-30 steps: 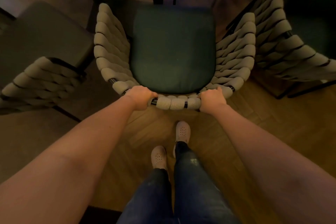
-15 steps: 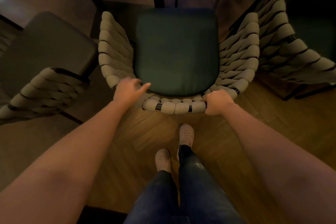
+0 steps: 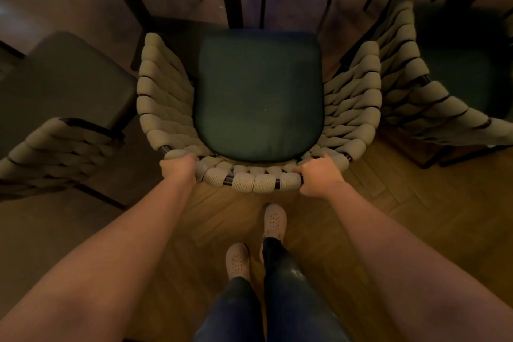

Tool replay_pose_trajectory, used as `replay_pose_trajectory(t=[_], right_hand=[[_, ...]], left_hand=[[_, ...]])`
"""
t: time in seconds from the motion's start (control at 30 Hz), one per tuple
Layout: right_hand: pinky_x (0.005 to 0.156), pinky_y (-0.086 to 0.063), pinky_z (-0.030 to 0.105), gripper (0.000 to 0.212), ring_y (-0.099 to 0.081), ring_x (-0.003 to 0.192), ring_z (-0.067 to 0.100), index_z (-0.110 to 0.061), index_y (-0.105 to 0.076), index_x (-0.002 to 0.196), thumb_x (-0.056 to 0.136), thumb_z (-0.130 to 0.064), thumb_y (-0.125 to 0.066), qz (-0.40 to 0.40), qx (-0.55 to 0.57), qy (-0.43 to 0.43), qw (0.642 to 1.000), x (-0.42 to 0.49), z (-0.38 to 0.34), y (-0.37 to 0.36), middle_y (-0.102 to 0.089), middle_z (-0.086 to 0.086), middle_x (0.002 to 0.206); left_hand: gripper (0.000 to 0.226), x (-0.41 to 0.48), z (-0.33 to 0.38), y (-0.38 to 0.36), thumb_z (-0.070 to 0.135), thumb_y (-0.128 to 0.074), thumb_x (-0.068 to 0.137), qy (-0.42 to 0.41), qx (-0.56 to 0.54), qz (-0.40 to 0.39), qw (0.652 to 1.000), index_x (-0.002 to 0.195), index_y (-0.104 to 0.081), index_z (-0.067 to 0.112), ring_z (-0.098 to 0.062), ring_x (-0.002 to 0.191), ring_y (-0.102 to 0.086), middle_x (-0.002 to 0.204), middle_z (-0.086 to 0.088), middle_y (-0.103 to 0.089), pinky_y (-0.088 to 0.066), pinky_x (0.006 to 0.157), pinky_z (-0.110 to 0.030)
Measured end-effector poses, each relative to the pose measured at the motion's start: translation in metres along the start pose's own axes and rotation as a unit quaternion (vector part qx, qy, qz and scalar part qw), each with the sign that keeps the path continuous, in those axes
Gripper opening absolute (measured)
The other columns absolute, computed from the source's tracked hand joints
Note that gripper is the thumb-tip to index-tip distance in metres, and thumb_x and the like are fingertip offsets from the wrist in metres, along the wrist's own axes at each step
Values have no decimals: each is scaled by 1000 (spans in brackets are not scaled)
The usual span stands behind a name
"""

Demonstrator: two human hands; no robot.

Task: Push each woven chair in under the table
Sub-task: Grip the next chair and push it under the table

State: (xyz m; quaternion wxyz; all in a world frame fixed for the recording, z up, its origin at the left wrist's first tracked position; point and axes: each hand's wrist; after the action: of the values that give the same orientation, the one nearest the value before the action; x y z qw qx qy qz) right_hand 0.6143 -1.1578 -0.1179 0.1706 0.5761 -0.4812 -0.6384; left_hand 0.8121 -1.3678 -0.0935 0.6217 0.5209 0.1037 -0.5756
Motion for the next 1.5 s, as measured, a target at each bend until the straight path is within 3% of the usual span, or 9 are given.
replay_pose_trajectory(t=[0.17, 0.33, 0.7, 0.83, 1.0, 1.23, 1.5], right_hand=[[112, -29, 49, 26, -60, 100, 15, -36, -64, 111, 86, -38, -59, -2, -4, -1, 1000, -4, 16, 2, -65, -9, 94], [108, -34, 45, 24, -60, 94, 15, -33, -64, 108, 85, -36, -61, 22, 25, -12, 999, 12, 18, 16, -62, -10, 86], [83, -48, 31, 29, -55, 80, 11, -30, -62, 112, 83, -36, -68, 40, 52, -13, 998, 60, 52, 54, -56, -9, 82], [75, -48, 28, 31, -62, 87, 14, -29, -61, 116, 86, -37, -65, 40, 39, 26, 998, 67, 55, 63, -62, -6, 90], [74, -46, 27, 31, -61, 87, 14, -29, -61, 118, 88, -35, -64, 43, 31, 42, 998, 68, 67, 71, -53, -9, 85], [74, -46, 27, 23, -55, 81, 13, -28, -66, 108, 85, -33, -64, 42, 11, 19, 999, 95, 100, 95, -57, -8, 83], [74, -48, 28, 26, -60, 86, 14, -27, -65, 111, 85, -33, -64, 41, 5, 24, 999, 127, 106, 115, -63, -5, 89]], left_hand=[[68, -9, 4, -11, 22, -68, 87, -22, 12, 12, 1000, 143, -32, 11, -32, 118, -53, 133, -15, -50, -47, 101, -45], [68, 1, 36, -20, 22, -69, 86, -43, 39, 2, 998, 143, -33, 11, -34, 120, -52, 135, -16, -49, -46, 102, -46], [67, 15, 109, -66, 25, -69, 86, -67, 72, -32, 995, 142, -34, 13, -32, 115, -55, 133, -16, -50, -51, 96, -43], [67, 23, 117, -72, 26, -67, 87, -71, 72, -24, 995, 143, -33, 12, -32, 115, -55, 133, -15, -50, -51, 96, -43], [69, 23, 116, -81, 25, -67, 88, -55, 50, -27, 997, 145, -30, 15, -30, 117, -54, 136, -14, -48, -51, 96, -42], [69, 19, 138, -101, 27, -69, 86, -59, 61, -46, 995, 144, -33, 15, -30, 114, -55, 132, -13, -50, -53, 93, -39], [70, 43, 167, -110, 24, -74, 81, -79, 60, -33, 994, 140, -38, 13, -33, 113, -54, 131, -12, -49, -55, 88, -46]])
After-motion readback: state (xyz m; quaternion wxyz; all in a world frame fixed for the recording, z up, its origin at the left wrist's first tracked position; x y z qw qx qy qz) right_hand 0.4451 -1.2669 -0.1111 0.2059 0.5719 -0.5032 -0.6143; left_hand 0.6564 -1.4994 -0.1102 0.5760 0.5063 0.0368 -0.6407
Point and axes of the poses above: each hand's wrist, its own x-axis towards the middle knuckle, its own y-axis out of the back of the hand, z = x × y
